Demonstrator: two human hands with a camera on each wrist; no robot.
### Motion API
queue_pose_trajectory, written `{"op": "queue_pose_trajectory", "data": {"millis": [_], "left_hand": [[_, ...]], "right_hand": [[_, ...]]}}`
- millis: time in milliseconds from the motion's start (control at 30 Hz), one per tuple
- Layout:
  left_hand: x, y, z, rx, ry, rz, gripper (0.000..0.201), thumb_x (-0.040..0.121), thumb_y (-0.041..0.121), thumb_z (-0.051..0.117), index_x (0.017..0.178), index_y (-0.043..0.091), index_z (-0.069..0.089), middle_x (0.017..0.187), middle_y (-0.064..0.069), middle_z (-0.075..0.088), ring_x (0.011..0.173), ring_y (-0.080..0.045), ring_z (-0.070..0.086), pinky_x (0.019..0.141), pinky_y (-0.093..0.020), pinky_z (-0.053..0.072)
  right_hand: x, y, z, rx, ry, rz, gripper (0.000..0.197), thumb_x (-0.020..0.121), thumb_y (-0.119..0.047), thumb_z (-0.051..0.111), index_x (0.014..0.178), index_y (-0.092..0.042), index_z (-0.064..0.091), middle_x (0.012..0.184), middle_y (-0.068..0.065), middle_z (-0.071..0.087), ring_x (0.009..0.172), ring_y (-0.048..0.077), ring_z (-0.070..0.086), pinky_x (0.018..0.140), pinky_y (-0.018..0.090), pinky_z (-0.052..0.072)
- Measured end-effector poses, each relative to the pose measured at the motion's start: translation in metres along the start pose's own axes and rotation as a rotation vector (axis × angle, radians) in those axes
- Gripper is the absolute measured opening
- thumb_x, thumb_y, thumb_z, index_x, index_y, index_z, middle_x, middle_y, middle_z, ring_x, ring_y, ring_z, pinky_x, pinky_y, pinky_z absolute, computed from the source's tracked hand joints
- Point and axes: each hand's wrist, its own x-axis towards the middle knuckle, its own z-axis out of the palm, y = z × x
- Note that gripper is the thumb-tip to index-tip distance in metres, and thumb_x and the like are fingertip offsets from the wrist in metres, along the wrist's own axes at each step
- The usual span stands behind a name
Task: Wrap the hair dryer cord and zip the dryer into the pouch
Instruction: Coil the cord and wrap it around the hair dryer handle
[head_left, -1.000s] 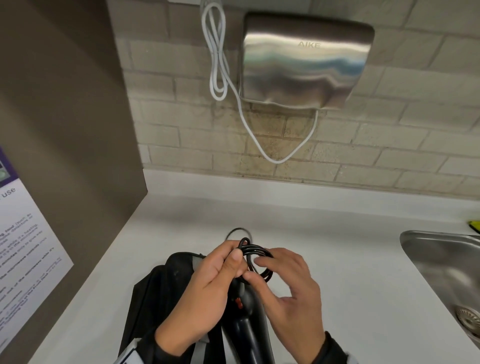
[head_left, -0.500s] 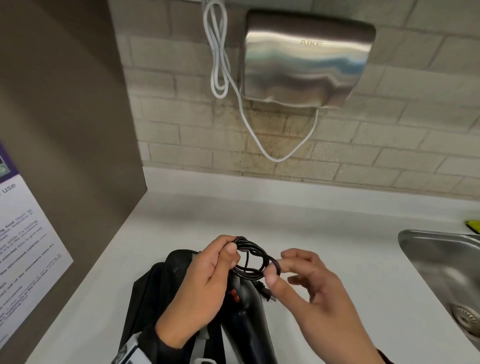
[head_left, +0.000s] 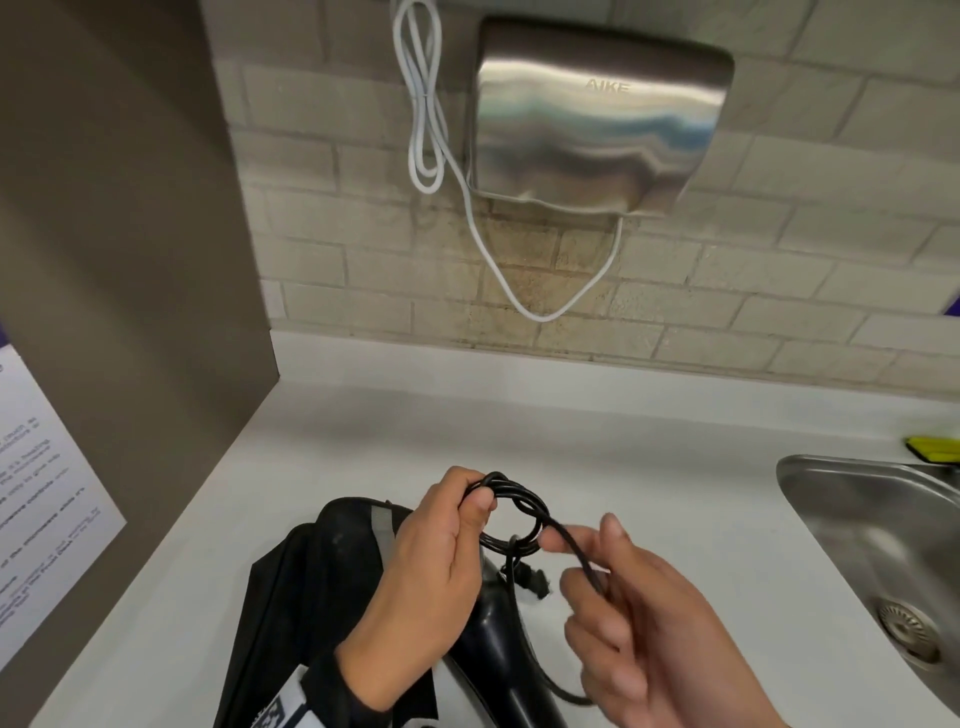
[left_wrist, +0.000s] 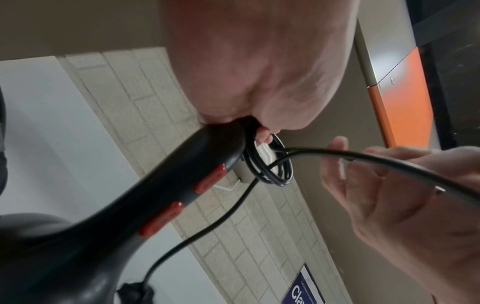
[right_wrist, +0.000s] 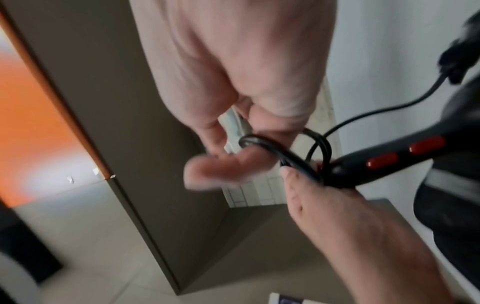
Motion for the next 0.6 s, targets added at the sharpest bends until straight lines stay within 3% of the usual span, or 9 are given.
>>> {"op": "queue_pose_trajectory", "data": {"millis": [33,100,167,233,400,433,467,500,600], "left_hand": [[0.001,0.001,0.0,0.006,0.01,-0.001,0.026,0.098,0.051,0.029,0.093,0.037,0.05,0.078,0.004,0.062,0.075,-0.016,0.062,0.075,-0.045,0.054],[0.003,0.002,-0.001,0.003,0.036,-0.001,0.027,0.098,0.05,0.03,0.09,0.034,0.05,0.075,0.0,0.061,0.07,-0.017,0.059,0.071,-0.046,0.053],[0.005,0.0,-0.003,-0.007,0.061,-0.007,0.028,0.099,0.049,0.03,0.089,0.031,0.05,0.074,-0.007,0.06,0.067,-0.024,0.058,0.069,-0.048,0.052],[0.005,-0.002,-0.004,-0.006,0.069,-0.02,0.03,0.099,0.048,0.03,0.089,0.029,0.051,0.073,-0.01,0.06,0.068,-0.028,0.059,0.071,-0.048,0.053],[0.002,0.002,-0.001,0.031,0.043,-0.031,0.032,0.1,0.046,0.028,0.091,0.028,0.053,0.074,0.003,0.06,0.067,-0.013,0.056,0.069,-0.036,0.052],[0.002,0.003,0.0,0.036,0.042,-0.028,0.03,0.099,0.045,0.029,0.091,0.029,0.053,0.072,0.006,0.058,0.065,-0.01,0.054,0.065,-0.031,0.05],[0.003,0.003,0.0,0.041,0.043,-0.026,0.028,0.098,0.044,0.03,0.09,0.029,0.052,0.07,0.007,0.057,0.063,-0.009,0.051,0.062,-0.026,0.047],[0.003,0.003,0.0,0.045,0.044,-0.025,0.027,0.098,0.043,0.03,0.09,0.03,0.051,0.069,0.006,0.056,0.062,-0.008,0.05,0.061,-0.024,0.045],[0.004,0.003,-0.002,0.052,0.048,-0.02,0.025,0.099,0.041,0.03,0.087,0.03,0.05,0.066,0.004,0.052,0.057,-0.005,0.045,0.057,-0.015,0.038]], "right_hand": [[-0.002,0.0,-0.005,-0.053,-0.077,-0.005,0.048,0.067,-0.036,0.086,0.094,0.001,0.07,0.05,0.009,0.051,0.034,0.022,0.052,0.036,0.024,0.047],[-0.005,0.002,-0.013,-0.322,-0.215,-0.1,0.039,0.068,-0.032,0.088,0.094,-0.008,0.071,0.067,0.01,0.068,0.067,0.035,0.068,0.066,0.03,0.056],[-0.003,0.005,-0.025,-0.444,-0.272,-0.182,0.027,0.077,-0.018,0.082,0.1,-0.01,0.069,0.079,0.011,0.073,0.097,0.043,0.066,0.091,0.03,0.051],[-0.003,0.012,-0.039,-0.391,-0.282,-0.164,0.026,0.084,-0.002,0.074,0.107,-0.007,0.065,0.085,0.012,0.073,0.106,0.041,0.065,0.098,0.033,0.048],[-0.008,0.021,-0.055,0.12,-0.332,-0.075,0.044,0.101,0.016,0.018,0.132,0.001,0.045,0.11,0.02,0.063,0.099,0.038,0.067,0.083,0.031,0.054],[-0.006,0.022,-0.059,0.045,-0.276,-0.068,0.052,0.102,0.014,0.012,0.136,-0.007,0.045,0.111,0.014,0.061,0.08,0.022,0.065,0.071,0.026,0.052],[-0.005,0.023,-0.062,-0.006,-0.275,-0.07,0.057,0.103,0.011,0.009,0.142,-0.014,0.041,0.113,0.01,0.059,0.06,0.028,0.05,0.06,0.032,0.046],[-0.007,0.023,-0.061,0.1,-0.308,-0.055,0.053,0.104,0.008,0.005,0.146,-0.009,0.032,0.114,0.01,0.055,0.047,0.02,0.019,0.052,0.032,0.037],[-0.022,0.011,-0.061,0.22,-0.255,-0.039,0.043,0.108,-0.008,0.011,0.144,0.014,0.019,0.102,0.015,0.05,0.049,0.012,0.037,0.046,0.025,0.027]]}}
